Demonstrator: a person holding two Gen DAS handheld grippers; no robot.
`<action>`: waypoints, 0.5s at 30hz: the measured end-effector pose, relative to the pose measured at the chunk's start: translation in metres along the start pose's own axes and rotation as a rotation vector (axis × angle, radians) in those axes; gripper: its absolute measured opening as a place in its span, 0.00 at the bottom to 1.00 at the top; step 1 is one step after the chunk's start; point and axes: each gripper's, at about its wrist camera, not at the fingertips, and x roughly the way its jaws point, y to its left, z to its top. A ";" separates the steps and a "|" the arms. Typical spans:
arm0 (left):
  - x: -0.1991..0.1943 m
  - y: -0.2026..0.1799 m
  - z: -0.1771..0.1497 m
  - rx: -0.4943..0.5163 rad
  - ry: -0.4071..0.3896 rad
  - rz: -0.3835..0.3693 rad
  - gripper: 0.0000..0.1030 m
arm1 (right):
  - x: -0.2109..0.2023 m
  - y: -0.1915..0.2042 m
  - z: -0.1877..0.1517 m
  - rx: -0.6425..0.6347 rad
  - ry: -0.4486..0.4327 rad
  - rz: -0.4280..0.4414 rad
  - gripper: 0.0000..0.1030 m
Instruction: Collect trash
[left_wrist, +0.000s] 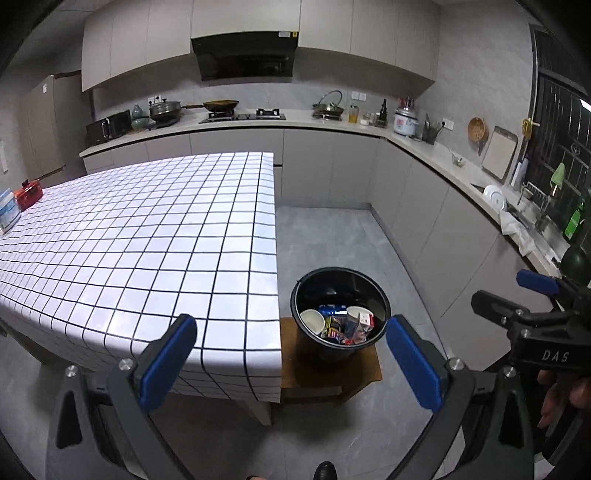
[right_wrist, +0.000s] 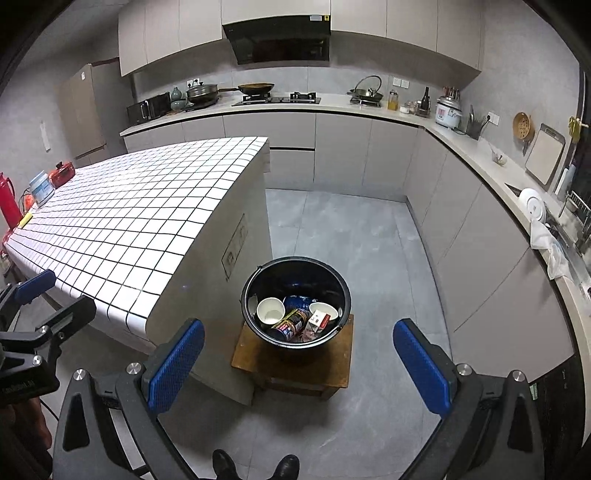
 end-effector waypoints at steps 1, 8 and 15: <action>0.000 0.001 -0.001 -0.001 -0.004 -0.001 1.00 | -0.001 0.001 0.001 -0.002 -0.003 0.000 1.00; 0.001 0.005 0.000 -0.009 -0.015 0.000 1.00 | -0.001 0.004 0.007 -0.016 -0.013 0.006 1.00; 0.003 0.007 0.001 -0.012 -0.016 0.013 1.00 | 0.004 0.004 0.013 -0.023 -0.018 0.017 1.00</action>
